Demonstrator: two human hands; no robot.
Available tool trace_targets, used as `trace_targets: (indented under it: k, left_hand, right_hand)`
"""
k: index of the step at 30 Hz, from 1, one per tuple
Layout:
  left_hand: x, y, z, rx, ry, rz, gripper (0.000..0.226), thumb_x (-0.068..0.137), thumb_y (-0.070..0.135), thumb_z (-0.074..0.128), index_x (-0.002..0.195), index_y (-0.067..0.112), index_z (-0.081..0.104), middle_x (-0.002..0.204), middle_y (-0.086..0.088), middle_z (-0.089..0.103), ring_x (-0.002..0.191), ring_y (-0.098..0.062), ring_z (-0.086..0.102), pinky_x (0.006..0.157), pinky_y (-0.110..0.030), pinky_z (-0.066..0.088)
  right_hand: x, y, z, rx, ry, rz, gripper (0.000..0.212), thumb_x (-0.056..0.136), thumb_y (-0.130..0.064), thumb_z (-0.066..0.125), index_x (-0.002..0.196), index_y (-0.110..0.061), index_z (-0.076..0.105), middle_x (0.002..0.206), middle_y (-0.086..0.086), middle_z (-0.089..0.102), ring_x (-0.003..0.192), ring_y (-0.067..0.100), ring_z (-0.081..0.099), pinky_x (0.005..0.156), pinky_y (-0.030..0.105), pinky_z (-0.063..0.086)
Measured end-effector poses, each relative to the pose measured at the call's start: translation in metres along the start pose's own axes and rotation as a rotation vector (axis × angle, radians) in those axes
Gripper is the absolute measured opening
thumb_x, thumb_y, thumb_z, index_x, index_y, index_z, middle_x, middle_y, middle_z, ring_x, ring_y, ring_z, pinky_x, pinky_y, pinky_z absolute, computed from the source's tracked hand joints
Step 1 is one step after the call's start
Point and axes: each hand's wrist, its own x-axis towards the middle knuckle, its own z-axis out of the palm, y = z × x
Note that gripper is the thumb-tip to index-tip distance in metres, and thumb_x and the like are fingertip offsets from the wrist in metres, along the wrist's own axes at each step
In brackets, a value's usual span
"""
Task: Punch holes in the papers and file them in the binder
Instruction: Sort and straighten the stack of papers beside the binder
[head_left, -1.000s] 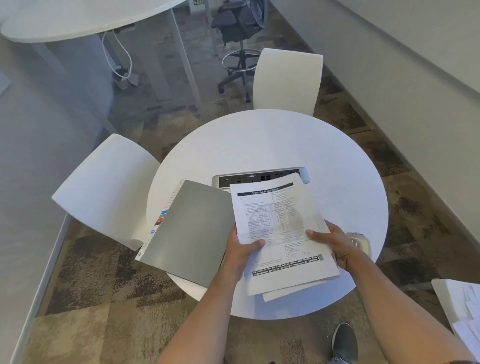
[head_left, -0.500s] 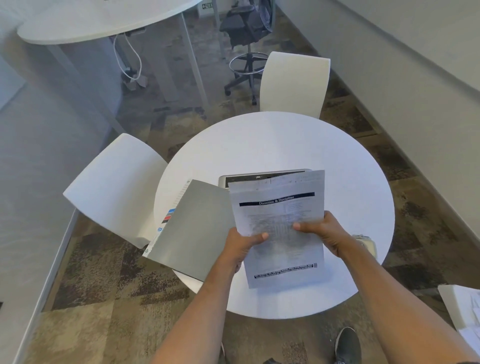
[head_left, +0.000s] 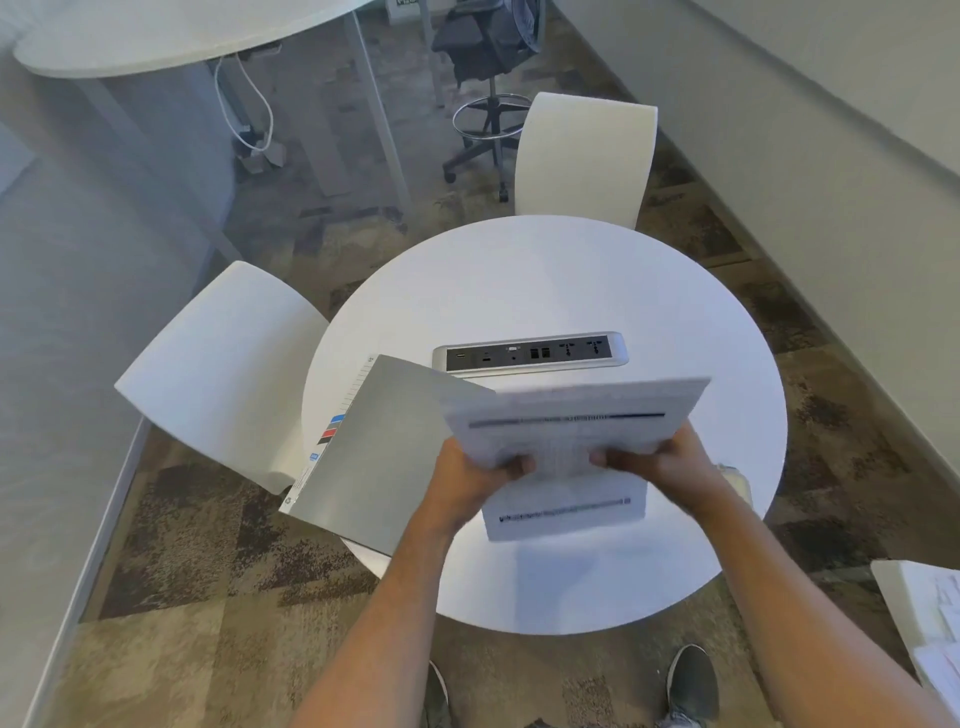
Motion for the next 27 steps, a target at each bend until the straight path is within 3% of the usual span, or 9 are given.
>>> trace_targets:
  k: [5,9,10,13,16,19,22,24,27]
  left_hand:
    - [-0.007,-0.07,0.002,0.216,-0.024,-0.067,0.013,0.081,0.006,0.084,0.086,0.018,0.083,0.086,0.006,0.079,0.085,-0.008,0.074,0.078,-0.028,0.055]
    - [0.009,-0.073,0.009,0.175,0.057,-0.167,0.021,0.084,0.006,0.078,0.068,0.019,0.078,0.061,0.008,0.066,0.059,-0.006,0.057,0.06,-0.023,0.042]
    - [0.011,-0.075,0.009,0.21,0.07,-0.186,0.019,0.084,0.011,0.078,0.066,0.02,0.076,0.062,0.005,0.066,0.061,-0.009,0.056,0.06,-0.025,0.042]
    - [0.006,-0.1,0.004,0.448,0.061,-0.278,0.028,0.087,0.02,0.075,0.062,0.015,0.065,0.064,-0.002,0.061,0.066,-0.015,0.056,0.057,-0.027,0.036]
    - [0.006,-0.125,0.003,0.53,0.14,-0.262,0.017,0.092,0.021,0.071,0.084,0.007,0.075,0.078,-0.01,0.07,0.075,-0.019,0.061,0.061,-0.026,0.039]
    - [0.016,-0.14,0.006,0.466,0.201,-0.25,0.014,0.092,0.021,0.072,0.08,0.014,0.071,0.07,0.0,0.066,0.074,-0.02,0.062,0.061,-0.025,0.038]
    - [0.018,-0.143,0.0,0.233,0.189,-0.303,0.009,0.084,0.021,0.082,0.088,0.019,0.074,0.089,-0.002,0.077,0.087,-0.022,0.072,0.075,-0.031,0.055]
    - [0.014,-0.146,-0.002,0.007,0.128,-0.324,0.028,0.078,0.018,0.088,0.104,0.018,0.078,0.105,-0.003,0.079,0.1,-0.022,0.075,0.086,-0.037,0.06]
    - [0.01,-0.145,0.004,-0.181,0.027,-0.366,0.049,0.077,0.01,0.089,0.122,0.012,0.072,0.116,-0.004,0.077,0.106,-0.019,0.074,0.084,-0.03,0.061]
  right_hand:
    - [-0.017,0.074,-0.011,-0.165,-0.037,0.178,0.017,0.08,0.006,0.082,0.088,-0.009,0.083,0.091,0.014,0.079,0.088,0.017,0.073,0.085,0.041,0.054]
    - [-0.01,0.076,-0.003,-0.144,0.069,0.213,0.018,0.087,-0.013,0.082,0.099,-0.026,0.082,0.101,0.002,0.081,0.101,0.02,0.075,0.086,0.03,0.059]
    - [-0.011,0.08,-0.003,-0.224,0.077,0.224,0.028,0.086,-0.022,0.084,0.111,-0.031,0.078,0.11,-0.002,0.079,0.106,0.018,0.073,0.088,0.029,0.057]
    - [-0.041,0.121,-0.022,-0.676,0.094,0.285,0.104,0.07,-0.062,0.087,0.157,-0.039,0.035,0.142,-0.014,0.055,0.127,0.008,0.054,0.105,0.036,0.043]
    - [-0.063,0.171,-0.036,-1.111,0.035,0.202,0.111,0.06,-0.098,0.052,0.155,-0.043,0.039,0.157,-0.01,0.042,0.144,0.017,0.04,0.115,0.044,0.031]
    - [-0.051,0.184,-0.04,-1.077,0.165,0.163,0.09,0.069,-0.09,0.058,0.142,-0.037,0.06,0.148,-0.006,0.049,0.137,0.023,0.044,0.112,0.046,0.033]
    - [-0.041,0.18,-0.03,-1.114,0.175,0.133,0.076,0.075,-0.071,0.074,0.139,-0.03,0.063,0.141,-0.001,0.053,0.131,0.028,0.046,0.108,0.047,0.037]
    - [-0.033,0.178,-0.026,-1.141,0.198,0.139,0.071,0.076,-0.066,0.077,0.135,-0.028,0.065,0.139,0.002,0.054,0.129,0.03,0.048,0.106,0.047,0.038]
    - [-0.017,0.178,-0.016,-1.147,0.268,0.154,0.06,0.078,-0.061,0.08,0.124,-0.024,0.069,0.133,0.005,0.057,0.124,0.032,0.051,0.101,0.046,0.04]
